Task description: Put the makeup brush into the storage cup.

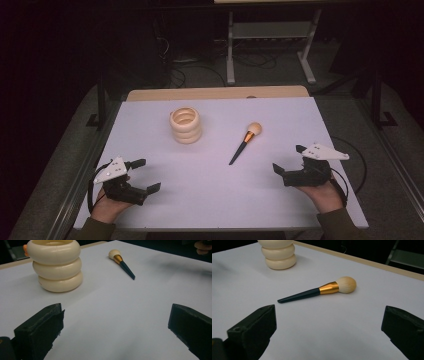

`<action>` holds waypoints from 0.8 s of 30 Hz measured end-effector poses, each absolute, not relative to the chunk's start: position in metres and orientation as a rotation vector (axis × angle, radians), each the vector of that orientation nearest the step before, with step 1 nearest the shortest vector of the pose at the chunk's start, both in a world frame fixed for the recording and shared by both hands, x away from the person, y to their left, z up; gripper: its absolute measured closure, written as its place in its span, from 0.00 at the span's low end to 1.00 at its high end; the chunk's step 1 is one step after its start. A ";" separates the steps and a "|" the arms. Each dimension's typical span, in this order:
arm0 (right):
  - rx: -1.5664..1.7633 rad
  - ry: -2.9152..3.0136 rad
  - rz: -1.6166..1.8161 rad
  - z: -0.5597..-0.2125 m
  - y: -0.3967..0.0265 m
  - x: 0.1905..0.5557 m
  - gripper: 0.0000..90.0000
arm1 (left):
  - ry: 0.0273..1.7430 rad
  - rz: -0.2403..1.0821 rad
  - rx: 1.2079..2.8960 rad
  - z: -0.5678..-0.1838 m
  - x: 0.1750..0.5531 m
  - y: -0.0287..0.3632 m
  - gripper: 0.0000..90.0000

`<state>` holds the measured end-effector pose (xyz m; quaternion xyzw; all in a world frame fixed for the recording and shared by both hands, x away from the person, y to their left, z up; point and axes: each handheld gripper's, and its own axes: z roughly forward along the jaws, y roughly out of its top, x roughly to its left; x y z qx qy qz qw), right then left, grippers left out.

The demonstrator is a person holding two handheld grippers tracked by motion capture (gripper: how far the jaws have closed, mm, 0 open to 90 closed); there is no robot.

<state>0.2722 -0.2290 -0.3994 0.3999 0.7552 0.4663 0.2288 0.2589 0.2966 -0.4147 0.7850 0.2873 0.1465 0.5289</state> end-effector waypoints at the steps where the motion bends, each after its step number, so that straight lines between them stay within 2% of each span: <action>1: 1.103 2.084 1.279 -0.399 -0.228 0.273 0.00 | 0.685 0.351 1.875 -0.415 0.259 0.297 0.00; 24: 1.083 2.111 1.272 -0.386 -0.208 0.296 0.00 | 0.680 0.336 1.874 -0.416 0.259 0.296 0.00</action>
